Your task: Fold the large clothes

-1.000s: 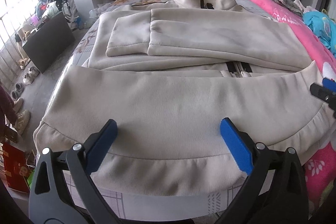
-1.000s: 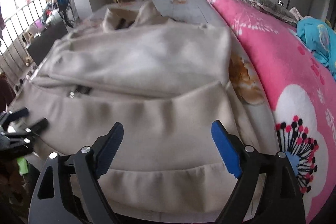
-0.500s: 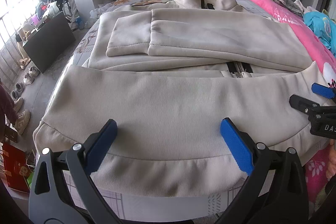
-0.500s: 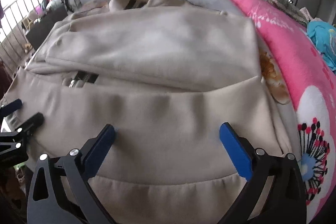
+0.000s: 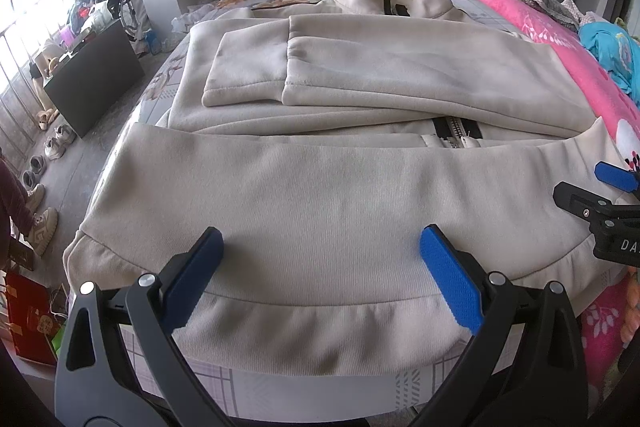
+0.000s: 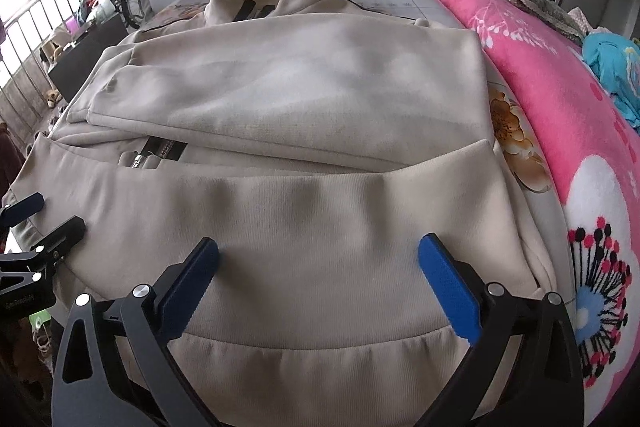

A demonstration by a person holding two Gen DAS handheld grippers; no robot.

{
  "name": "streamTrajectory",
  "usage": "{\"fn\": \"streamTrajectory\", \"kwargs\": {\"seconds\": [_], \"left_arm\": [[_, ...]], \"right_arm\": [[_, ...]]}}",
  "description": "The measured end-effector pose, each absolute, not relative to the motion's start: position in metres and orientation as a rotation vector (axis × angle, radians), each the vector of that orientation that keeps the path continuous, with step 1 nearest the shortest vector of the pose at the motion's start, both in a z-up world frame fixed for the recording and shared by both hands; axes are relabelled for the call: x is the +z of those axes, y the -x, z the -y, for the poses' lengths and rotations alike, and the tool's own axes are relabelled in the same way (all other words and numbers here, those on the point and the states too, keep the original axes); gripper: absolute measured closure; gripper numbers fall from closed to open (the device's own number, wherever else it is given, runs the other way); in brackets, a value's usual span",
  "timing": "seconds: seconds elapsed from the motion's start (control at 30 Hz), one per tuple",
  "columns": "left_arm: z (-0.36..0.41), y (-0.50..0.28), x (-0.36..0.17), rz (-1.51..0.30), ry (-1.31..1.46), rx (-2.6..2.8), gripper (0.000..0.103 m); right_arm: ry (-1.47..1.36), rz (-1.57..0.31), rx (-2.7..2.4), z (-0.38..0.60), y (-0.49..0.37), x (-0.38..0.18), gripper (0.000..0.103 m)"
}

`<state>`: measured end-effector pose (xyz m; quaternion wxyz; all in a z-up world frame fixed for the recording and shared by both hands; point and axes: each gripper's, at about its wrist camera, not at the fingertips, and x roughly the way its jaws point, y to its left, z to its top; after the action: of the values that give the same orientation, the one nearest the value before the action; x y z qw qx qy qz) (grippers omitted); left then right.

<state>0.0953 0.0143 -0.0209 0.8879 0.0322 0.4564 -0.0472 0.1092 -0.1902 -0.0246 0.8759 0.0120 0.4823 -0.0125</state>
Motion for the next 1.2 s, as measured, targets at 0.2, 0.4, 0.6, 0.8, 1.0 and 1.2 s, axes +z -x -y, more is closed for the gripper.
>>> {"fn": "streamTrajectory", "kwargs": {"seconds": [0.2,0.4,0.6,0.8,1.0,1.2], "left_arm": [[-0.0139,-0.0956,-0.0211,-0.954,-0.065,-0.093,0.007],[-0.0136,-0.0964,-0.021,-0.954,-0.066,-0.094,0.007],[-0.0136,-0.0964,-0.0209,-0.954,-0.066,-0.094,0.007],[-0.0138,-0.0963,-0.0209,-0.955,-0.066,-0.094,0.007],[-0.0138,-0.0962,-0.0211,-0.958,-0.065,-0.093,0.007],[-0.0137,-0.0963,-0.0213,-0.96,-0.064,-0.09,0.007]], "right_arm": [[-0.027,-1.011,-0.029,0.1907,-0.1099,-0.0244,0.006],[-0.027,-1.015,-0.03,0.1912,-0.1101,-0.0247,0.006],[-0.027,-1.015,-0.029,0.1912,-0.1099,-0.0249,0.006],[-0.027,-1.014,-0.029,0.1909,-0.1096,-0.0249,0.006],[-0.027,-1.014,-0.03,0.191,-0.1094,-0.025,0.006],[-0.027,-1.013,-0.03,0.1911,-0.1092,-0.025,0.006]]}}
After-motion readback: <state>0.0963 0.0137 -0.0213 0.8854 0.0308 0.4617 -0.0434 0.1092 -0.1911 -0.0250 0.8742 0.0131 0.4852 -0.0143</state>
